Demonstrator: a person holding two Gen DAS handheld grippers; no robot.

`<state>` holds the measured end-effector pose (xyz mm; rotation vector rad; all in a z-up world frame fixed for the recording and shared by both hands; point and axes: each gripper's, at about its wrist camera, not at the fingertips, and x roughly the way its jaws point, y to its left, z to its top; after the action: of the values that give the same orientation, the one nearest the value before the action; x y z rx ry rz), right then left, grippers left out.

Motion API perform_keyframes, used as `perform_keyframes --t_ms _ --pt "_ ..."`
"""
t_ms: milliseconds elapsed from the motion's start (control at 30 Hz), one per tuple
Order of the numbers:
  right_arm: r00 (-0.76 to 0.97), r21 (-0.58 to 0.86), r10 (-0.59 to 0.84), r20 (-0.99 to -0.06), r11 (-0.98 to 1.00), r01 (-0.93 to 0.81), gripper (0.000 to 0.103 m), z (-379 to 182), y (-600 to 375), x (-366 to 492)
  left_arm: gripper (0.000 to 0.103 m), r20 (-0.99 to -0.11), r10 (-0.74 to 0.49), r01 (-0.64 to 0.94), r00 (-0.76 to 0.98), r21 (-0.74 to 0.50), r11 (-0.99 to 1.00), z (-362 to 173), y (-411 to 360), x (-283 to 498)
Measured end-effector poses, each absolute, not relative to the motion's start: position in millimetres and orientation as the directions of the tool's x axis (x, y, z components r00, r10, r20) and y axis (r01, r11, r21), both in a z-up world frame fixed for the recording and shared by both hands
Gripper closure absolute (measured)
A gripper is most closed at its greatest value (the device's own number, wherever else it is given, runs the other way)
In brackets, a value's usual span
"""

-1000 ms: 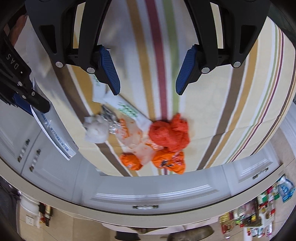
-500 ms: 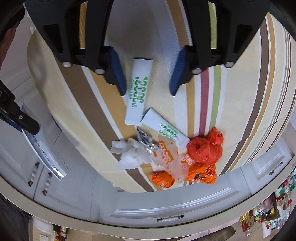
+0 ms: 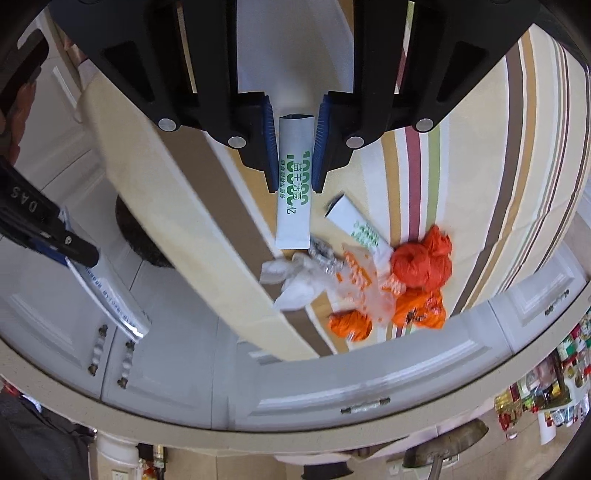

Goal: Collect trash
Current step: 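Carry both items over the black bin and open both grippers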

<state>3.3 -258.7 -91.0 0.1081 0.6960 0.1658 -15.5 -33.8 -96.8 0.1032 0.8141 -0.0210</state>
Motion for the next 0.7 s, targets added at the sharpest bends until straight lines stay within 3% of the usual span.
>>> perform_keyframes --t_ms 700 --pt "0.796 0.044 -0.078 -0.6 0.99 0.13 0.072 -90 -341 39 0.085 -0.622 -0.109 0.201 0.775 0.079 0.976 -65 -154 72"
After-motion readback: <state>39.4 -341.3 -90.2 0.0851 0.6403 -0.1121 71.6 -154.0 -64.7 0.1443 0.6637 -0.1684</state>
